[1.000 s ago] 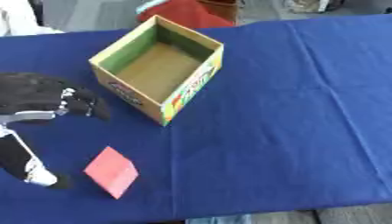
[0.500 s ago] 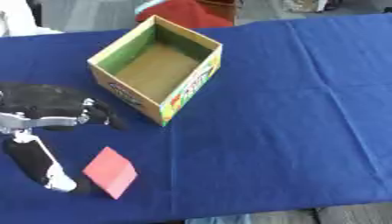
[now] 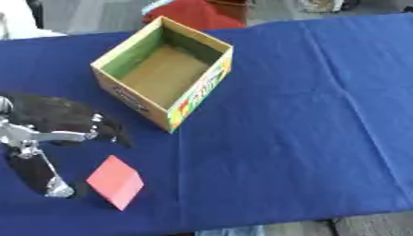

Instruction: Pick up objects on the table and place them in the box.

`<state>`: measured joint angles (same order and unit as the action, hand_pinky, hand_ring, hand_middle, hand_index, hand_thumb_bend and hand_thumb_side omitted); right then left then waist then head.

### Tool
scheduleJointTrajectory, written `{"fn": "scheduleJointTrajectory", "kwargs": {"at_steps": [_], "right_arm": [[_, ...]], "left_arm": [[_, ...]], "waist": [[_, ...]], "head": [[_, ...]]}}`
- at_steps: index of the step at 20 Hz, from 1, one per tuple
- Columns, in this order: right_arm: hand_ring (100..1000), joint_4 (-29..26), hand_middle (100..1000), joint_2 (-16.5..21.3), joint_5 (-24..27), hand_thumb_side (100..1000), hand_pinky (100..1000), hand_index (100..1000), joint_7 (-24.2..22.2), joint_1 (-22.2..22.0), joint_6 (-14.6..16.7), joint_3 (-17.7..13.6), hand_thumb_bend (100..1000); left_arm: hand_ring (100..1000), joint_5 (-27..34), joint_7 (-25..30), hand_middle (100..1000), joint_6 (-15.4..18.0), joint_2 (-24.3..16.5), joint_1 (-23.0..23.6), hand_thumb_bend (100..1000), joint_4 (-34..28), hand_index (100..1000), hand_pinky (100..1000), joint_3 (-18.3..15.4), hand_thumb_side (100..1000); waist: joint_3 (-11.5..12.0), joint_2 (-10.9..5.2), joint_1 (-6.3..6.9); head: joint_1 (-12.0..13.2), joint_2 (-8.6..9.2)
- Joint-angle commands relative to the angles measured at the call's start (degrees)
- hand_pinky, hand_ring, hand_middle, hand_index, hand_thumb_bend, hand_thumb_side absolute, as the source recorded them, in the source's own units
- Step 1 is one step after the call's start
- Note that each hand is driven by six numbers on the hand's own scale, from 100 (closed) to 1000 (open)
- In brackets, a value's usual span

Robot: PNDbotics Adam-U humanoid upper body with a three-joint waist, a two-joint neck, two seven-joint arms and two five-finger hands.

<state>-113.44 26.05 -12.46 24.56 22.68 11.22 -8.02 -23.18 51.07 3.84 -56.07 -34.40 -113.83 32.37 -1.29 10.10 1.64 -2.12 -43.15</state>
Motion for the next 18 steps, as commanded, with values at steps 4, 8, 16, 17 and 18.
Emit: {"fn": "scheduleJointTrajectory", "kwargs": {"at_steps": [4, 8, 16, 17, 18], "right_arm": [[743, -1.16, 850, 0.84, 0.18, 998, 688, 776, -0.03, 0.36, -0.13, -0.29, 100], [743, -1.16, 850, 0.71, 0.21, 998, 688, 775, -0.06, 0.33, -0.17, -0.3, 100], [742, -1.16, 851, 0.37, 0.29, 999, 686, 774, -0.14, 0.28, -0.24, -0.33, 100], [742, -1.16, 851, 0.33, 0.3, 999, 686, 774, -0.14, 0.28, -0.26, -0.34, 100], [742, -1.16, 852, 0.29, 0.31, 999, 686, 774, -0.14, 0.29, -0.27, -0.36, 100]], "left_arm": [[929, -2.25, 0.89, 896, -2.52, -0.72, -0.6, 428, -0.76, 948, 880, 0.68, 183], [931, -3.59, 0.9, 896, -5.14, 0.33, -0.82, 430, -0.76, 948, 882, 1.48, 185], [931, -6.96, 0.9, 891, -7.47, 3.24, -1.79, 405, -0.75, 941, 880, 3.58, 141], [931, -7.37, 0.9, 891, -7.79, 3.37, -1.68, 405, -0.68, 941, 880, 3.75, 140], [934, -7.76, 0.9, 894, -8.08, 3.54, -1.55, 406, -0.41, 942, 881, 3.91, 142]], "waist": [[-0.17, -0.56, 0.05], [-0.29, -0.52, 0.05], [-0.54, -0.24, 0.02], [-0.56, -0.2, 0.02], [-0.59, -0.16, 0.03]], "head": [[0.05, -0.11], [0.17, -0.06], [0.33, 0.05], [0.35, 0.06], [0.37, 0.1]]}}
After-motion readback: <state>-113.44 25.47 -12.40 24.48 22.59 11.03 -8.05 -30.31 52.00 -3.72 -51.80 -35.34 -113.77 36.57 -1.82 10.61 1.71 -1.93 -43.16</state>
